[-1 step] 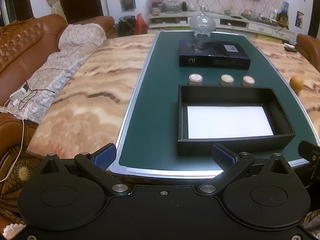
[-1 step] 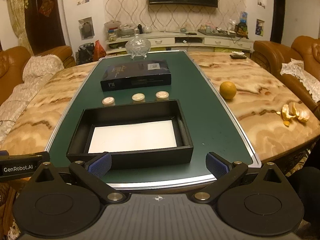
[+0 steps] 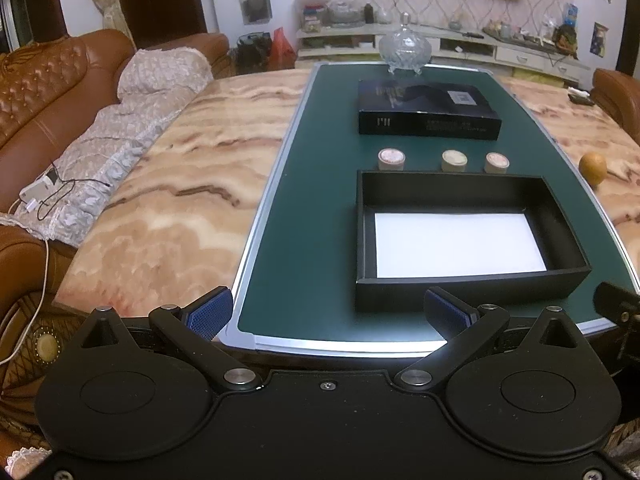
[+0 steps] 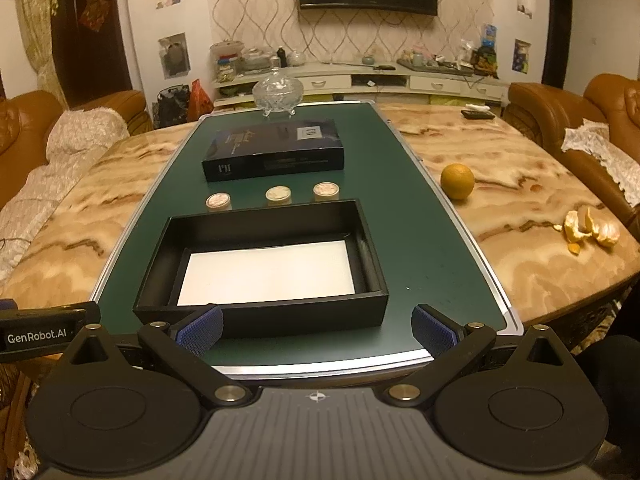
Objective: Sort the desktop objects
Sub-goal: 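Move the right tool forward over the tray toward the three round tins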
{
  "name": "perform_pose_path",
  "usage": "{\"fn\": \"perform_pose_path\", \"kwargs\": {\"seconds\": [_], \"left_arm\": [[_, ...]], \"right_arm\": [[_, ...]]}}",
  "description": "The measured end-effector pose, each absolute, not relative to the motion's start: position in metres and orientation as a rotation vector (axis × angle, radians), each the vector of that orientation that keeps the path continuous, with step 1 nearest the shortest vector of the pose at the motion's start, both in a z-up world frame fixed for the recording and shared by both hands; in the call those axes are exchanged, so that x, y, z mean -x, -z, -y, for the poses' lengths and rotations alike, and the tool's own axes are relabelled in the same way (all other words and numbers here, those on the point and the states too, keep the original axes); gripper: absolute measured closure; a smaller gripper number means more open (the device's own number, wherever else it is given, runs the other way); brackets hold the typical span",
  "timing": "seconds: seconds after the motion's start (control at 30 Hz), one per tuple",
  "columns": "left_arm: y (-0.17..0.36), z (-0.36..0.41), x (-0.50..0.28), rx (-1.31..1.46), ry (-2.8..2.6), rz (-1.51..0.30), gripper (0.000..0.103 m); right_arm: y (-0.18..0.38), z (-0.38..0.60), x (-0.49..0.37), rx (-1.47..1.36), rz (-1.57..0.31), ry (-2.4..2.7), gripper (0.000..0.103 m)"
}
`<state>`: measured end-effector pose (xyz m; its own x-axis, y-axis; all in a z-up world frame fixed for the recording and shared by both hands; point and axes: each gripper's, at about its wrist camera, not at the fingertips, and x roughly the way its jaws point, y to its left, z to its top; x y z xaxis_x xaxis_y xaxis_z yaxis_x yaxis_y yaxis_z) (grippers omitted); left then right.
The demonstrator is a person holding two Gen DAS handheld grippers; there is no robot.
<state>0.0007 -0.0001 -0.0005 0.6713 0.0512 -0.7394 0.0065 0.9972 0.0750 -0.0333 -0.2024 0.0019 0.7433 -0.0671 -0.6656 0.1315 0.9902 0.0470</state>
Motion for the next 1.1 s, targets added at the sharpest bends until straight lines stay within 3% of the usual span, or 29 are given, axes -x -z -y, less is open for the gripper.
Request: {"fn": "perform_pose_path", "kwargs": {"seconds": [1.1], "left_arm": [[0.011,0.011,0.000,-0.082,0.015,-0.887,0.000]], "right_arm": [[0.010,0.195,0.024,-0.062,-0.771,0.070,0.000]]}}
